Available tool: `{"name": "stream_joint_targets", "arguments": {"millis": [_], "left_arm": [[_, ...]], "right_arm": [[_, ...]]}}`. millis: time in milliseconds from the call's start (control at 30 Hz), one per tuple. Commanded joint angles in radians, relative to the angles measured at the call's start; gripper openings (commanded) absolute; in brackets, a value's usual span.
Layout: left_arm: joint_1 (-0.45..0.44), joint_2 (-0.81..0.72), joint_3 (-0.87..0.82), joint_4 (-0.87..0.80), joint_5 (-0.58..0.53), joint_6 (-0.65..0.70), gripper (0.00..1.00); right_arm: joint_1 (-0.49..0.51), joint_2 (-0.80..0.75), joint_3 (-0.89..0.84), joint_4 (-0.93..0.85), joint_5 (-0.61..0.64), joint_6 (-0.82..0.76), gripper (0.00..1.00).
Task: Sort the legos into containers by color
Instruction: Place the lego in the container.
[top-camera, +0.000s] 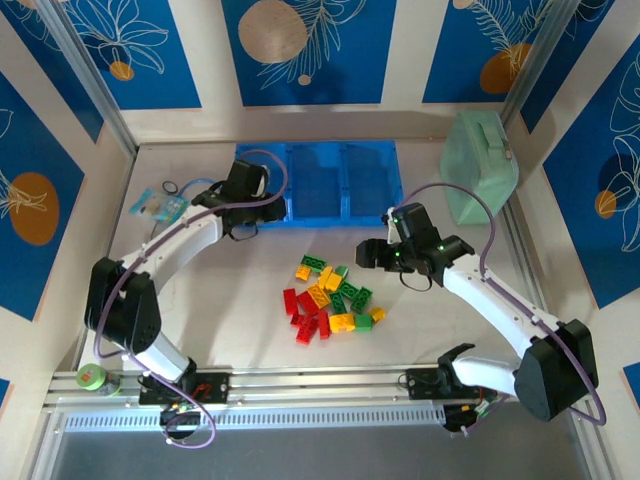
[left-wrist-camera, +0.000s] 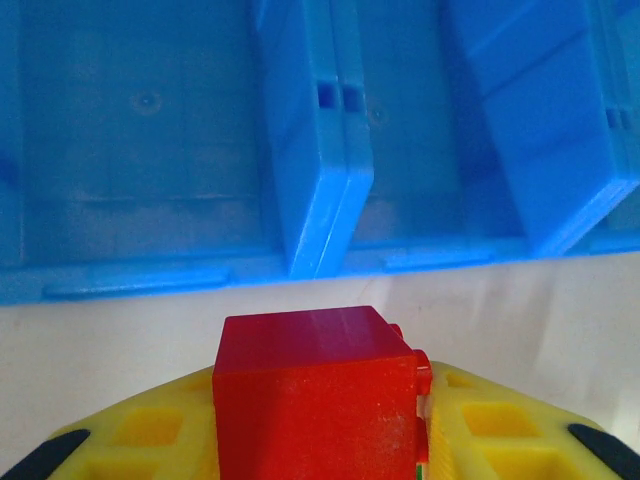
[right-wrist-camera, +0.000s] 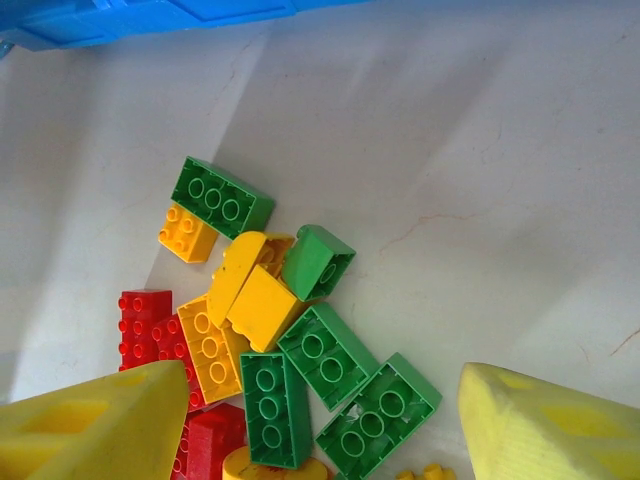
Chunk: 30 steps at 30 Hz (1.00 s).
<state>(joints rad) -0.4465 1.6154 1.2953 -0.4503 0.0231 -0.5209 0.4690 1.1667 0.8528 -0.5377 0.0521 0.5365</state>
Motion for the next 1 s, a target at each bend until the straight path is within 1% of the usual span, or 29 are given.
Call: {"name": "stream_joint_targets", "arguments": {"millis": [0, 67, 200, 300, 467, 533, 567, 667, 700, 833, 967], "left_arm": [[0.045, 0.07, 0.085, -0.01, 0.004, 0.024, 0.35], [0.064, 0.126, 0.141, -0.041, -0.027, 0.033, 0.35], [0.091, 0.214, 0.22, -0.063, -0.027, 0.035, 0.37], [0.104, 0.265, 0.254, -0.063, -0.013, 0.025, 0.43], [0.112, 0.299, 0.272, -0.068, -0.013, 0.012, 0.48], [0.111, 0.297, 0.269, -0.064, -0.018, 0.012, 0.53], [0.112, 0.295, 0.271, -0.066, -0.02, 0.012, 0.56], [0.111, 0.273, 0.276, -0.085, -0.004, 0.011, 0.81], [0.109, 0.253, 0.266, -0.081, -0.011, 0.01, 0.86], [0.105, 0.151, 0.213, -0.072, -0.02, 0.01, 0.87], [0.093, -0.002, 0.091, -0.026, -0.019, 0.012, 0.86]], "right_arm": [[-0.001, -0.016, -0.01, -0.01, -0.009, 0.01, 0.72], [0.0, -0.015, -0.005, -0.013, -0.014, 0.01, 0.72], [0.003, -0.014, 0.013, -0.023, -0.018, 0.01, 0.72], [0.011, -0.011, 0.021, -0.033, -0.018, 0.007, 0.72], [0.02, -0.004, 0.023, -0.043, -0.024, 0.001, 0.72], [0.023, 0.0, 0.023, -0.045, -0.026, 0.001, 0.72], [0.024, 0.004, 0.027, -0.048, -0.026, 0.0, 0.72], [0.031, 0.017, 0.034, -0.054, -0.017, 0.002, 0.73], [0.034, 0.019, 0.037, -0.054, -0.017, 0.001, 0.73], [0.064, 0.042, 0.056, -0.057, 0.001, -0.019, 0.75], [0.132, 0.099, 0.1, -0.044, 0.004, -0.092, 0.76]]}}
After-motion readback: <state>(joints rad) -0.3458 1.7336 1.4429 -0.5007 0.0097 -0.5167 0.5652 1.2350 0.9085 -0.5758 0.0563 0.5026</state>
